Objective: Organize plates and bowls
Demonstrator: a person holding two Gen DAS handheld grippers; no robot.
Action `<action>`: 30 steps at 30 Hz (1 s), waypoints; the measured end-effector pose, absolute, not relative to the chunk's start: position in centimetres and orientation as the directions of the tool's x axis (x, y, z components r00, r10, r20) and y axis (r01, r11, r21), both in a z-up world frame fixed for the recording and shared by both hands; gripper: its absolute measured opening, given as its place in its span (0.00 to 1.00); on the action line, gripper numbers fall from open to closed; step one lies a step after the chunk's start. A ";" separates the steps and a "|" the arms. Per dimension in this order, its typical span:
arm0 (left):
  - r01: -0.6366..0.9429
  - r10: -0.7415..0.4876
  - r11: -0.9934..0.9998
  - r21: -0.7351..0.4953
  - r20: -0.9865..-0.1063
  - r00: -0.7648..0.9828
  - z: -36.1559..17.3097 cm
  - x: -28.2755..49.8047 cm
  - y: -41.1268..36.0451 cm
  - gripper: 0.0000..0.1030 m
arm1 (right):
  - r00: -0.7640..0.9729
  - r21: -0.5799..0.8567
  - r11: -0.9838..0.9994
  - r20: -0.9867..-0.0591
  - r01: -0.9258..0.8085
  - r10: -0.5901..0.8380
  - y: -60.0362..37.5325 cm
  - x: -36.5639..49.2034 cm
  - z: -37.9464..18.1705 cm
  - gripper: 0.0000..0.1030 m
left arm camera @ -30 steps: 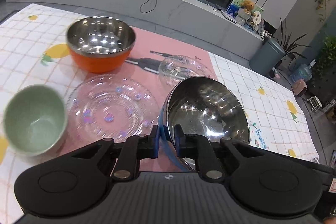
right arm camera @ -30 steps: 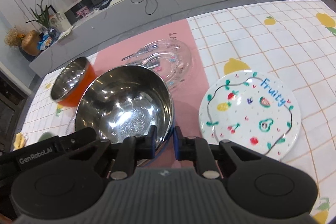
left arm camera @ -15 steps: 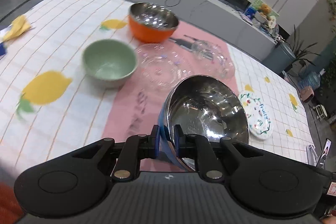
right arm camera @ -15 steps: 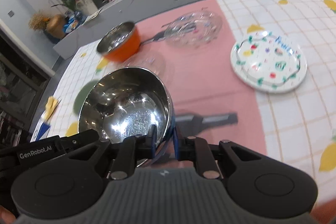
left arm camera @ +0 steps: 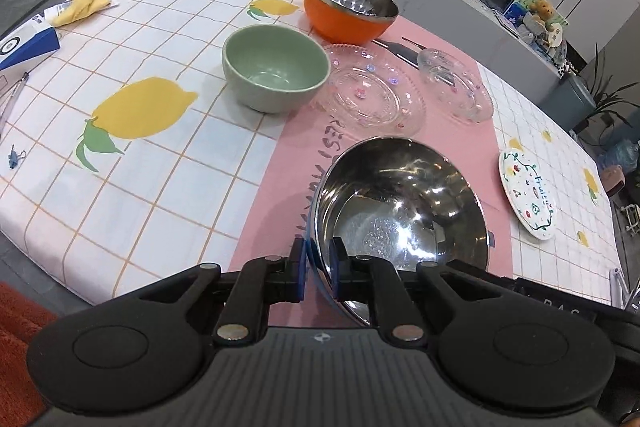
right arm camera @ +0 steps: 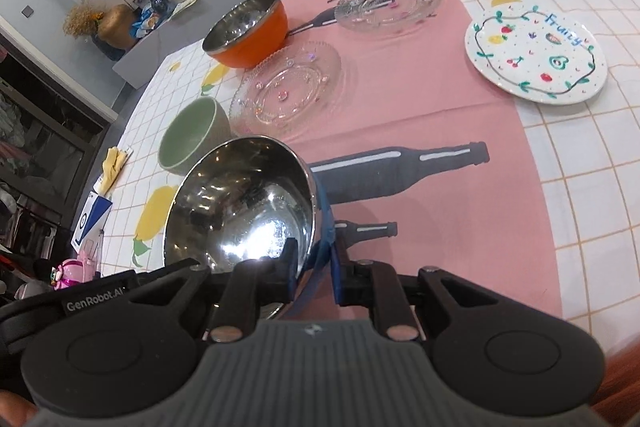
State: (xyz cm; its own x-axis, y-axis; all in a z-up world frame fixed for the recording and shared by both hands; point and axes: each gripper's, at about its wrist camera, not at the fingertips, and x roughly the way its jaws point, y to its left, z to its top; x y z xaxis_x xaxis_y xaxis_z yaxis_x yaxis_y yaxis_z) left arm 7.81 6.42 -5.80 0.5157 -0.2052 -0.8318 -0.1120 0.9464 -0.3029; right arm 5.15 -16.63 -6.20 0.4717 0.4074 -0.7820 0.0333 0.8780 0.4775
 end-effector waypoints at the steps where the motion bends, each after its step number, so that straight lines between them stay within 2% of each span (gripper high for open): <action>1: -0.114 -0.203 0.947 -0.302 -0.832 0.517 -5.8 7.7 6.5 0.12 | 0.464 0.482 0.875 -0.784 0.037 0.412 -16.6 5.3 -6.4 0.15; 14: -0.111 -0.198 0.950 -0.291 -0.839 0.507 -6.2 8.0 6.4 0.14 | 0.447 0.491 0.870 -0.787 0.037 0.425 -16.6 5.3 -6.9 0.16; 16: -0.110 -0.195 0.951 -0.290 -0.835 0.514 -6.1 7.9 6.5 0.14 | 0.451 0.489 0.872 -0.784 0.027 0.426 -16.5 5.2 -6.8 0.20; 18: -0.112 -0.183 0.954 -0.279 -0.833 0.522 -5.9 7.9 6.5 0.20 | 0.462 0.471 0.882 -0.785 0.013 0.412 -16.3 5.1 -6.5 0.21; 20: -0.108 -0.178 0.955 -0.275 -0.828 0.533 -5.6 7.9 6.6 0.26 | 0.475 0.438 0.899 -0.792 0.001 0.385 -16.1 5.0 -6.2 0.30; 21: -0.108 -0.177 0.955 -0.276 -0.824 0.539 -5.4 7.9 6.8 0.26 | 0.481 0.425 0.905 -0.793 -0.003 0.374 -16.0 5.0 -6.1 0.34; 30: -0.064 -0.166 0.964 -0.259 -0.771 0.614 -2.0 9.4 7.3 0.29 | 0.543 0.356 0.934 -0.778 -0.034 0.316 -16.1 5.2 -4.1 0.42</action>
